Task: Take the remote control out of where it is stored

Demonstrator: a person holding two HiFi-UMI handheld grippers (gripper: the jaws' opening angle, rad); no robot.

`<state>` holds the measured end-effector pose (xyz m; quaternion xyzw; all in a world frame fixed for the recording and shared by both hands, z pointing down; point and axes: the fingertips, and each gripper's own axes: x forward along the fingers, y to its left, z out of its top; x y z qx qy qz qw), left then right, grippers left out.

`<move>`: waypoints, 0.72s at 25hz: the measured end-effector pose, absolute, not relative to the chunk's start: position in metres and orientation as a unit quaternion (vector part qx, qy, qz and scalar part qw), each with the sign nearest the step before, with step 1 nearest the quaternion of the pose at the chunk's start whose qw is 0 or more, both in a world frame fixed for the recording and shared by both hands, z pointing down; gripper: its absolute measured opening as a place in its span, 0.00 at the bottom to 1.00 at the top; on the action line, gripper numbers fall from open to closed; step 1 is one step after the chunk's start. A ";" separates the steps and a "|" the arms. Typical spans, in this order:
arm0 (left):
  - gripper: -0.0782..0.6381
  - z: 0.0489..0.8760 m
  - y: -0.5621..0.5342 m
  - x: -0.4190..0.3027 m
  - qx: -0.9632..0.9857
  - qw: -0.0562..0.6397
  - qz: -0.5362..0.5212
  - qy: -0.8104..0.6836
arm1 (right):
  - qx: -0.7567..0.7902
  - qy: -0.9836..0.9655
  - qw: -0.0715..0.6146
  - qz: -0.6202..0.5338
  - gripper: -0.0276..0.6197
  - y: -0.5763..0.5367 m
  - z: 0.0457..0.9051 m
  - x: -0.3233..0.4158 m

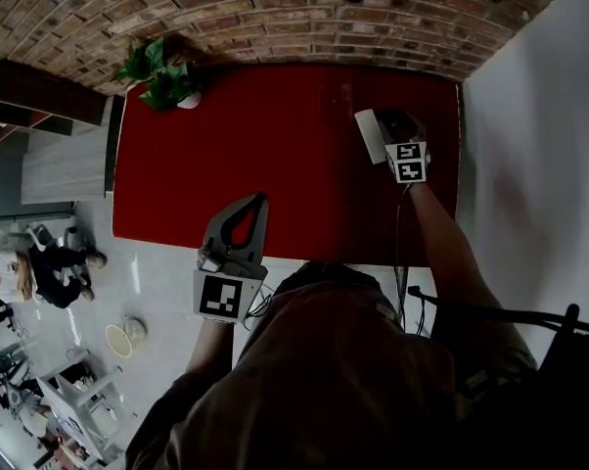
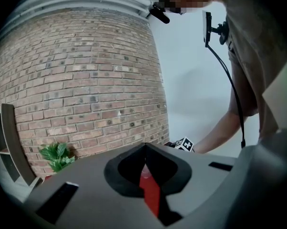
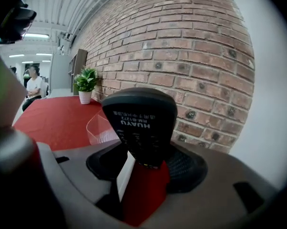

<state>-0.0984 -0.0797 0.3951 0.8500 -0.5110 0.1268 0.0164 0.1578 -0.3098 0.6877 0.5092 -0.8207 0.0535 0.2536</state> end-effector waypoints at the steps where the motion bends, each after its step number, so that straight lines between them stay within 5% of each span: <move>1: 0.12 0.395 -0.080 -0.099 0.849 0.015 0.127 -0.512 | 0.512 -0.819 0.250 0.063 0.43 -0.310 0.688 0.160; 18: 0.12 0.402 -0.077 -0.094 0.853 0.012 0.128 -0.506 | 0.493 -0.786 0.346 0.144 0.42 -0.285 0.735 0.181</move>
